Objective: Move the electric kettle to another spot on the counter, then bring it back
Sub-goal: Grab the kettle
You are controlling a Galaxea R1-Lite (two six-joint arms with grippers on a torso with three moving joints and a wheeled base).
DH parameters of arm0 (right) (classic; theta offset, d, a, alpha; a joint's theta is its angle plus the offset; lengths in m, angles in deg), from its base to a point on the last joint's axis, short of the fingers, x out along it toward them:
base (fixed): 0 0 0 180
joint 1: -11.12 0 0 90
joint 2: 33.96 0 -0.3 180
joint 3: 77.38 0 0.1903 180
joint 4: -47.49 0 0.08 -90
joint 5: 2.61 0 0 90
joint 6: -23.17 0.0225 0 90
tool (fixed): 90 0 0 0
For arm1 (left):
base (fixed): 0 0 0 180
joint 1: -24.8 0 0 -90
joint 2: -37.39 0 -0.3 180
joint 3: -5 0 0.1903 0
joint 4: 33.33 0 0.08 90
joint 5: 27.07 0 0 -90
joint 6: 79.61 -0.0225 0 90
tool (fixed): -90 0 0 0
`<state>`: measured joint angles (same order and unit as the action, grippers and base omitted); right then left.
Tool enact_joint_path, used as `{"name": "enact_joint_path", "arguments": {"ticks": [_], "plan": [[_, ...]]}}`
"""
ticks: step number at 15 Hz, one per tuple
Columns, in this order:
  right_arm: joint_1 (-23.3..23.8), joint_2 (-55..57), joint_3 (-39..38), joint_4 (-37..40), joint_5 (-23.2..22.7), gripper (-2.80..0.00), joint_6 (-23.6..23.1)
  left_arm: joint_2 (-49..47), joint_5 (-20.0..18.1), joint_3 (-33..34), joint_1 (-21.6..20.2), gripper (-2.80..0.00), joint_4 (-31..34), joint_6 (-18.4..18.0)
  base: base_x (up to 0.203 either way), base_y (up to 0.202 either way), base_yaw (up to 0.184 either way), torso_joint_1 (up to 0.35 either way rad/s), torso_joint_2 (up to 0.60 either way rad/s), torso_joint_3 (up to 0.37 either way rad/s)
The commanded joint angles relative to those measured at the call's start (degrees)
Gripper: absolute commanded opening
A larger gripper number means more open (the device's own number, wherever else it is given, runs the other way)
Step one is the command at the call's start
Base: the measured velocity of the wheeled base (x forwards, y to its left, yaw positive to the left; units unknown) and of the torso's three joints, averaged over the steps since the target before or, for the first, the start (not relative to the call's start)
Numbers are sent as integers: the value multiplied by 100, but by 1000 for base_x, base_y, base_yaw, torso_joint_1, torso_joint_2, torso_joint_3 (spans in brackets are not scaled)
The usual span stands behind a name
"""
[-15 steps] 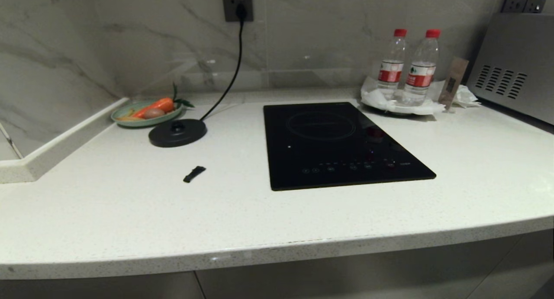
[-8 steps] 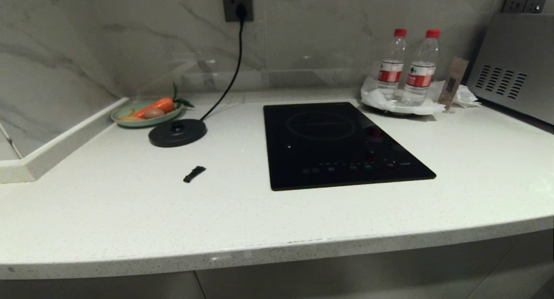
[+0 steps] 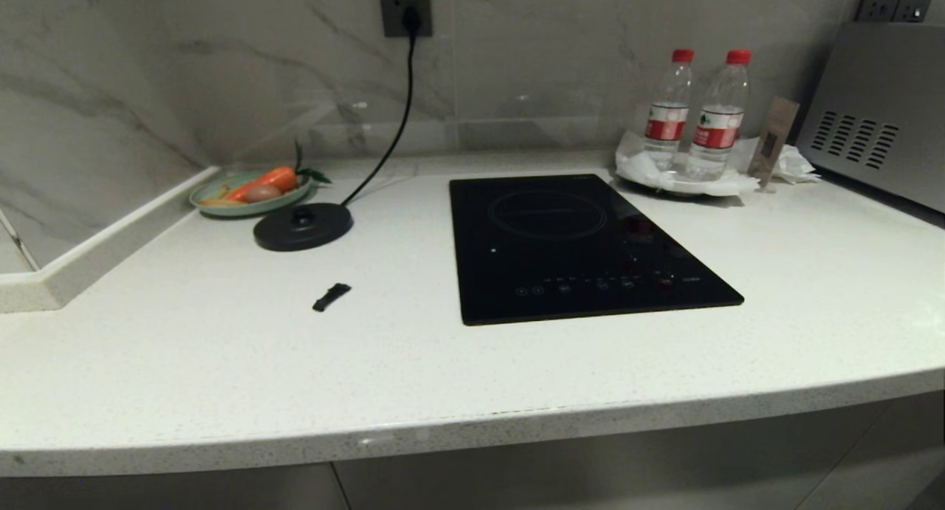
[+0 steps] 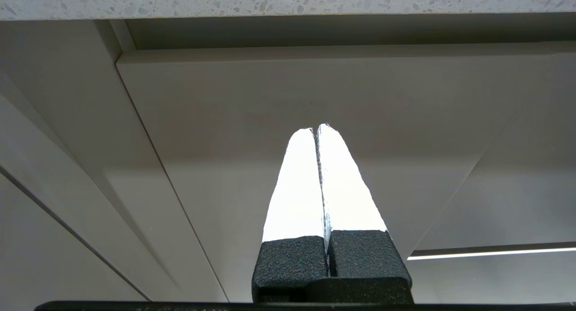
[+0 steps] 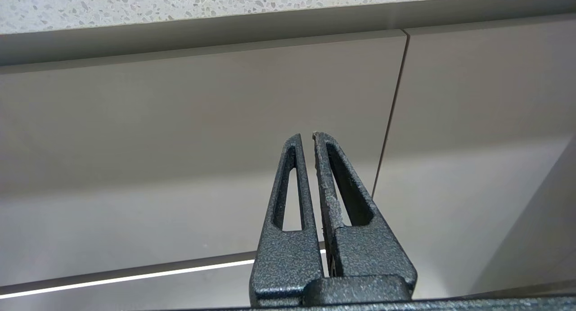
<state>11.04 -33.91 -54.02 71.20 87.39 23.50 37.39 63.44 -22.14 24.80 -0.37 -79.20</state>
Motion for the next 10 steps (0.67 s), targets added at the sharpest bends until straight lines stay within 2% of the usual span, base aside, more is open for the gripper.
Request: {"name": "enact_joint_path", "arguments": {"ticks": [1,10], "plan": [[-1,4,0,0,0,-280,2,0,2,-1,0,-280,7,3,0,0,0,0,0,0],[-1,4,0,0,0,-280,2,0,2,7,0,-280,7,3,0,0,0,0,0,0]]}}
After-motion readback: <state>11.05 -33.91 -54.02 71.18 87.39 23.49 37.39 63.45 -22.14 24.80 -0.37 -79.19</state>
